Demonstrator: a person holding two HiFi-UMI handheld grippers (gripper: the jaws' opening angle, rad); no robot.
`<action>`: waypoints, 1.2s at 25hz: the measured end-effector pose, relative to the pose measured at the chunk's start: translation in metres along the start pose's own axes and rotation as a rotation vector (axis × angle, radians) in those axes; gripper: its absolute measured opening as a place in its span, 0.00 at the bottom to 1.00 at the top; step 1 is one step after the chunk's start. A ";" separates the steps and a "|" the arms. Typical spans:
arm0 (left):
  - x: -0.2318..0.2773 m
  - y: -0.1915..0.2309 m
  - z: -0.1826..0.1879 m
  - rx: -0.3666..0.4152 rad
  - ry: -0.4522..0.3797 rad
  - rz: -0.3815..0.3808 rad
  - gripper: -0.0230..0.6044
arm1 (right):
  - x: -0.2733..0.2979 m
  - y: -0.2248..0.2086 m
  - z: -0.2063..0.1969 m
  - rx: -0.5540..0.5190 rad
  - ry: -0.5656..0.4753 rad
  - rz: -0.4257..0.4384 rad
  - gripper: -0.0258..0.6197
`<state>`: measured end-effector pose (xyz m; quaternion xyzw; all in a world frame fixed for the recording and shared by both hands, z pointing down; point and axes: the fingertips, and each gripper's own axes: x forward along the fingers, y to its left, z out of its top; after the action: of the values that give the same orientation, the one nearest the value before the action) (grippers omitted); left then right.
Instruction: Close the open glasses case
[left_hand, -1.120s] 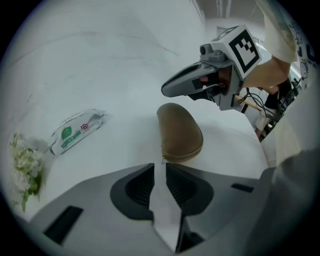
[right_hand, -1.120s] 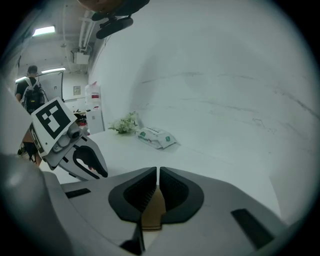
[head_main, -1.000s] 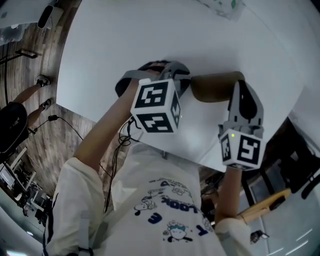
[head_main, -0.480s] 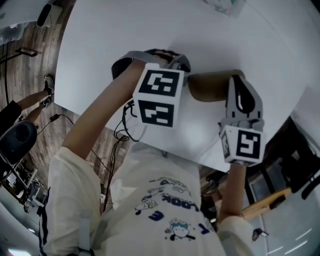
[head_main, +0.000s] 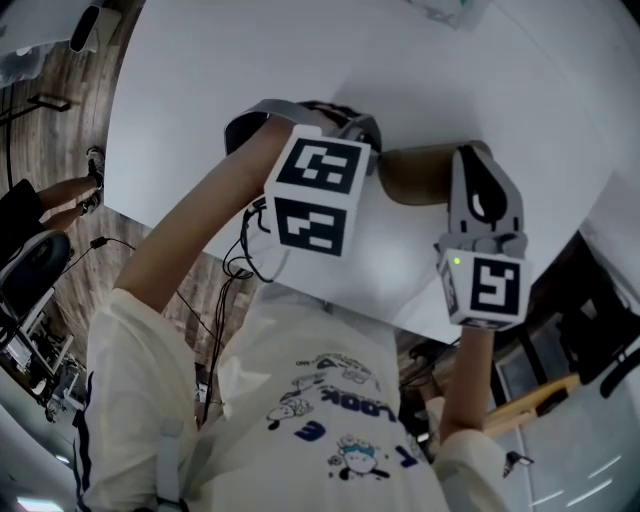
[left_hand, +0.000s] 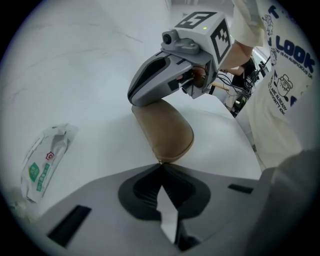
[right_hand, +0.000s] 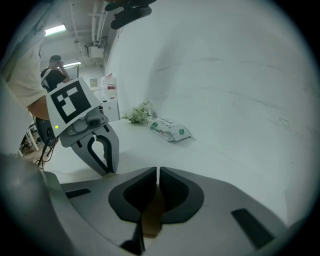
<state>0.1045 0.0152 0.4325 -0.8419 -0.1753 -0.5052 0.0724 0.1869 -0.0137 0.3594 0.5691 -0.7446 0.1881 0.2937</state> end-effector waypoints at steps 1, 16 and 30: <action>0.000 0.000 0.000 -0.019 -0.006 -0.003 0.04 | -0.002 0.000 0.001 -0.008 0.001 0.017 0.04; -0.010 0.024 -0.015 0.003 0.032 0.078 0.04 | -0.008 0.021 -0.047 -0.756 0.403 0.541 0.58; -0.015 0.006 -0.018 0.043 0.040 0.015 0.04 | 0.004 0.025 -0.056 -0.714 0.414 0.574 0.58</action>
<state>0.0855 0.0010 0.4289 -0.8313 -0.1784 -0.5174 0.0975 0.1742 0.0248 0.4062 0.1561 -0.8152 0.1040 0.5480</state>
